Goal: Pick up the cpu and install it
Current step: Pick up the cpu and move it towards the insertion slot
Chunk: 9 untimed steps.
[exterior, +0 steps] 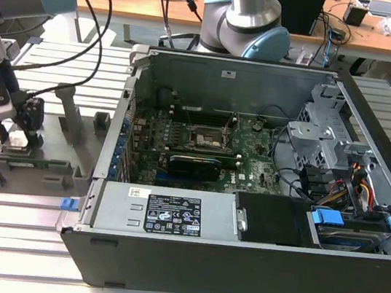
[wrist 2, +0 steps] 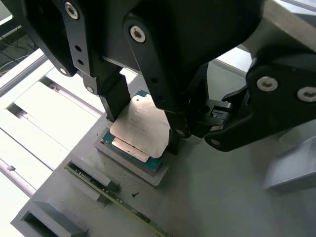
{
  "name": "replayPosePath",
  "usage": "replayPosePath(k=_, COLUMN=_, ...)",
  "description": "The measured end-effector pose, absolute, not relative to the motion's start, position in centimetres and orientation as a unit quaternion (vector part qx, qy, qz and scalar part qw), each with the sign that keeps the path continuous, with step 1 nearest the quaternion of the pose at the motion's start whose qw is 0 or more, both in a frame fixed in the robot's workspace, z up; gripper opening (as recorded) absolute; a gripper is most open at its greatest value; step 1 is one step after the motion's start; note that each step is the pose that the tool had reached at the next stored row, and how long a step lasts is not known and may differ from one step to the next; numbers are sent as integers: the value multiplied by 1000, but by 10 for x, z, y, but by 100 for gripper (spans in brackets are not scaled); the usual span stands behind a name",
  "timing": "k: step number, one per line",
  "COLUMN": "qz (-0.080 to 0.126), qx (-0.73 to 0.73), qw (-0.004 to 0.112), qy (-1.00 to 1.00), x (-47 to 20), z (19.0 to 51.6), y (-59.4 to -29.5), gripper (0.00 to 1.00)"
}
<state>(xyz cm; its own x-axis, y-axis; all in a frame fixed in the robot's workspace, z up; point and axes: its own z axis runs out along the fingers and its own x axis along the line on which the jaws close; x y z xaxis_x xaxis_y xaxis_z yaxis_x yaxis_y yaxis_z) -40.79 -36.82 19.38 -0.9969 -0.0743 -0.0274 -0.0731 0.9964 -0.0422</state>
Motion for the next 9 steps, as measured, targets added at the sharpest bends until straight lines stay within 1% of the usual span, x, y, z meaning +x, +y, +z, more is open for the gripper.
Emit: replayPosePath(k=9, qz=-21, qx=-37, qw=14, qy=999, x=-408, z=199, y=-368, gripper=55)
